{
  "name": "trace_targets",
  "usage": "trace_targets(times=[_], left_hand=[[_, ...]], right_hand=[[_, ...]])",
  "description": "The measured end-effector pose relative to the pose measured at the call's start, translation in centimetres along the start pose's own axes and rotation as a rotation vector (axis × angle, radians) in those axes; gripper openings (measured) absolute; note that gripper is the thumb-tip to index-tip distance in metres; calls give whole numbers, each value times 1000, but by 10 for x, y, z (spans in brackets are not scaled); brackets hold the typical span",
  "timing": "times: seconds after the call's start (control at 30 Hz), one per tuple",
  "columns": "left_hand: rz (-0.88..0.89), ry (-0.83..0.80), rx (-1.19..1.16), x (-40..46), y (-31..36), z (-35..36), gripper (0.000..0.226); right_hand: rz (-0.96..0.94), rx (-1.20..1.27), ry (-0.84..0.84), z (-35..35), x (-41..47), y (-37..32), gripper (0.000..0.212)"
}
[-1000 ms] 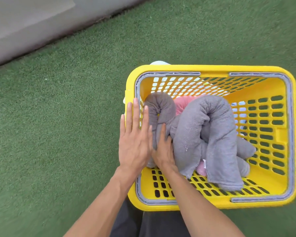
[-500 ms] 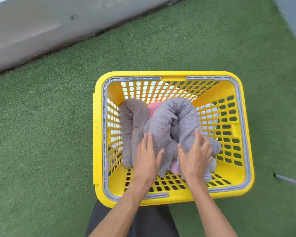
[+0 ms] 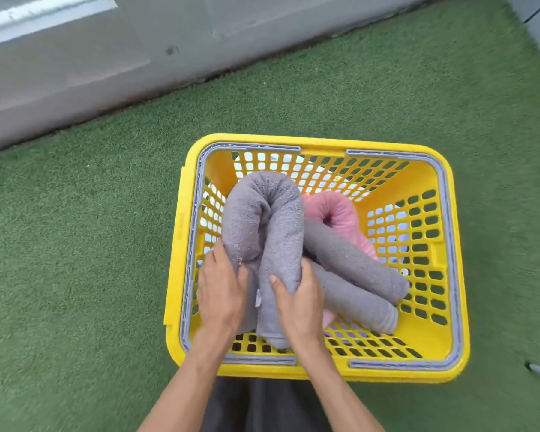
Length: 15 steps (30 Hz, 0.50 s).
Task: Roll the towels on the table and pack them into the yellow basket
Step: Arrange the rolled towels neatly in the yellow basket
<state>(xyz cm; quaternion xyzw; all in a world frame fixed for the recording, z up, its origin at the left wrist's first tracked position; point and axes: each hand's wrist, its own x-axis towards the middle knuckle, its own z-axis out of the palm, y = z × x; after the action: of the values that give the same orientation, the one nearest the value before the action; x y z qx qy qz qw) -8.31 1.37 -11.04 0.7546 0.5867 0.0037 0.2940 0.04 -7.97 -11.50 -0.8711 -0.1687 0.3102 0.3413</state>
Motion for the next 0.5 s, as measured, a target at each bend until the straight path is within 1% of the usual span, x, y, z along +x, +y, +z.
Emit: trace_targets(times=[0.07,0.13,0.23,0.3,0.37,0.4,0.43,0.5], left_hand=[[7,-69,113,7,-7,-8,71],[17,-189,226,13,-8,-2,76],[-33,-345,249,18,-17,18,76],[-81,-411,240,18,-27,28,81],[-79,-412,226,13,-34,31,80],[-65,-381,198,10,-34,30,74],[-43,-329,163,7,-34,27,66],[18,-187,89,1,-30,23,43]], right_hand=[[-9,15,-101,31,1,-3,57],[-11,-23,-189,59,8,4,70],[25,-211,-305,77,24,22,83],[17,-257,-353,74,29,31,84],[-53,-225,-345,65,28,36,79],[-88,-209,-325,58,28,38,73],[-111,-202,-290,50,28,40,66],[-118,-198,-164,29,31,44,51]])
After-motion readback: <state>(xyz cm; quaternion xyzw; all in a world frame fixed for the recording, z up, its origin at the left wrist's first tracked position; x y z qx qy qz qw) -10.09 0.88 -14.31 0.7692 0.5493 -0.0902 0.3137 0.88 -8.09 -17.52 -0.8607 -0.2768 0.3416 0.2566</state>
